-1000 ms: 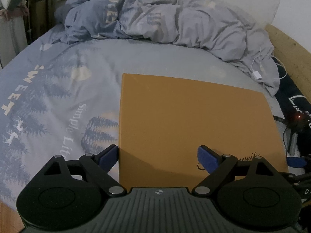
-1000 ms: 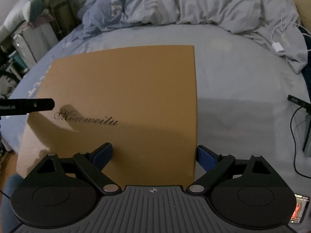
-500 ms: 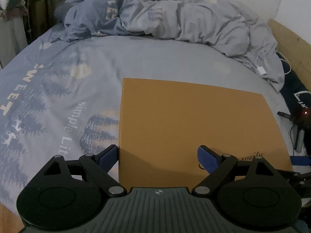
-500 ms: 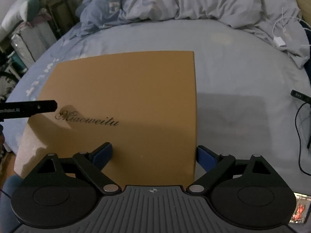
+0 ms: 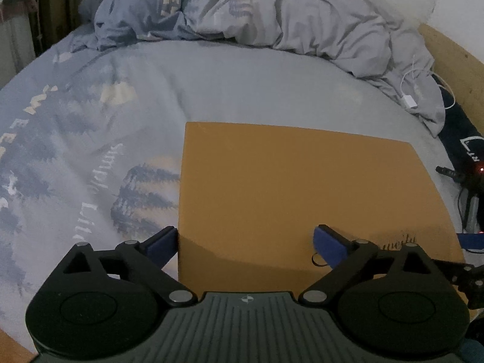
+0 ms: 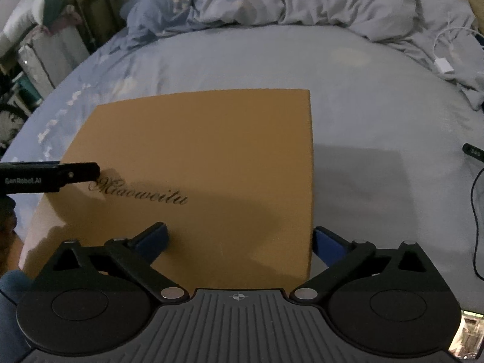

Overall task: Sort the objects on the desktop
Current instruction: 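Carry the raised lid with both grippers over the open box, then lower the lid flat onto the box with both grippers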

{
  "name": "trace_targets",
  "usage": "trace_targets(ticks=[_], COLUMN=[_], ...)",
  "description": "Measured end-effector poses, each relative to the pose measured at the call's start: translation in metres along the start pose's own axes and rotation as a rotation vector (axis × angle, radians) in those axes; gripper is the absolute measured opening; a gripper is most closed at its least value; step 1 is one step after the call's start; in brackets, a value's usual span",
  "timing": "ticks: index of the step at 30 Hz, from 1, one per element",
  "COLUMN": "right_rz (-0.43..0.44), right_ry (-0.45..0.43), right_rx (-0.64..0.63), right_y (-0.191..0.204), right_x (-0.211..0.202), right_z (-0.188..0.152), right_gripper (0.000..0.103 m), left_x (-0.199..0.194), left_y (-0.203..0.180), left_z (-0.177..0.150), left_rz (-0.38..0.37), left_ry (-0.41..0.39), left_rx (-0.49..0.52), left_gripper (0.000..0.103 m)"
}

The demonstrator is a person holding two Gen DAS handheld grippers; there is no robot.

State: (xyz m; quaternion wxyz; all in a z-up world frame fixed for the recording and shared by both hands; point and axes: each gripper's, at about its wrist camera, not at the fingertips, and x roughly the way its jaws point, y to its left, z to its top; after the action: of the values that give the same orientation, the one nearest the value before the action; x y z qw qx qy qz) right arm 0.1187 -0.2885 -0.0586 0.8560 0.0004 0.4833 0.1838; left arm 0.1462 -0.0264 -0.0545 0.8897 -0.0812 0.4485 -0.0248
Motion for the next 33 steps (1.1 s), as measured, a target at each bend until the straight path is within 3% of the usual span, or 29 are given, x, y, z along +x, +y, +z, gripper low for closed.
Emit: trace_targets(ticks=[13, 33], right_rz=[0.027, 0.011], right_ry=[0.043, 0.010], right_rx=[0.030, 0.057], right_y=[-0.009, -0.007], right_x=[0.021, 0.011], right_z=[0.004, 0.001], right_gripper=[0.103, 0.103], left_x=[0.018, 0.011], left_y=[0.007, 0.017], left_z=[0.000, -0.003], left_rz=[-0.030, -0.070], left_ry=[-0.007, -0.019], left_rx=[-0.016, 0.002], left_gripper=[0.103, 0.103])
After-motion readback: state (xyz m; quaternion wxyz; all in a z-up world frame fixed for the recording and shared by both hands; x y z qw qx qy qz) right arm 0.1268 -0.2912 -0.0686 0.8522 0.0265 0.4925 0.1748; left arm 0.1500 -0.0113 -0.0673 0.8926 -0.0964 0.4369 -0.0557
